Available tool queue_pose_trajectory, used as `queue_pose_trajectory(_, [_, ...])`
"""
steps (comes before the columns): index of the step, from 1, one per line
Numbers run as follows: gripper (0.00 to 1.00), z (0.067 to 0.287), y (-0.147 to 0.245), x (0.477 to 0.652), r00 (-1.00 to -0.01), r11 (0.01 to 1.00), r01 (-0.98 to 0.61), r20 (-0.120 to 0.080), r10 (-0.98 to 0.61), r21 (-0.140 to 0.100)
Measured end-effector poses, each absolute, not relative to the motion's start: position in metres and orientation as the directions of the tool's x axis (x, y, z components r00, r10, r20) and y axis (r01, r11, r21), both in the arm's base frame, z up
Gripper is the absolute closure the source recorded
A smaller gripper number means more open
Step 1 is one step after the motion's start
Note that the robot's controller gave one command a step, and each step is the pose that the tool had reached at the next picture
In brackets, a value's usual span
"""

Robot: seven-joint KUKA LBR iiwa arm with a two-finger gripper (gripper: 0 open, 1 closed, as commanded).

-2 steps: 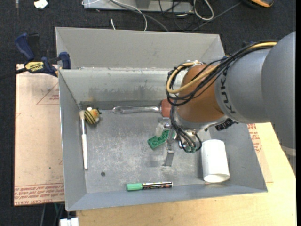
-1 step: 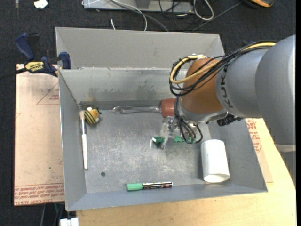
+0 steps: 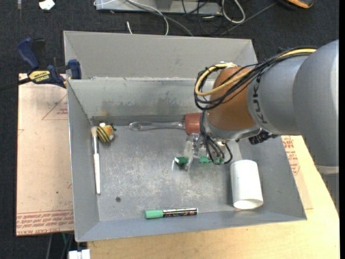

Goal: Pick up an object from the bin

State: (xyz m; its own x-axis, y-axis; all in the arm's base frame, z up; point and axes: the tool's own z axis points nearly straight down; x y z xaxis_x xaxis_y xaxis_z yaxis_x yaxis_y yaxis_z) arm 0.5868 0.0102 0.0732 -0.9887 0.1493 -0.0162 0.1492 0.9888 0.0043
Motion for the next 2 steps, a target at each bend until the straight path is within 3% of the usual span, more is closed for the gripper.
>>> queue_pose_trajectory(1, [1.00, 0.147, 0.011, 0.592, -0.992, 0.992, 0.129, -0.011, 0.129, 0.003])
queue_pose_trajectory(2, [1.00, 0.189, 0.011, 0.590, -0.991, 0.991, 0.134, -0.009, 0.134, 0.004])
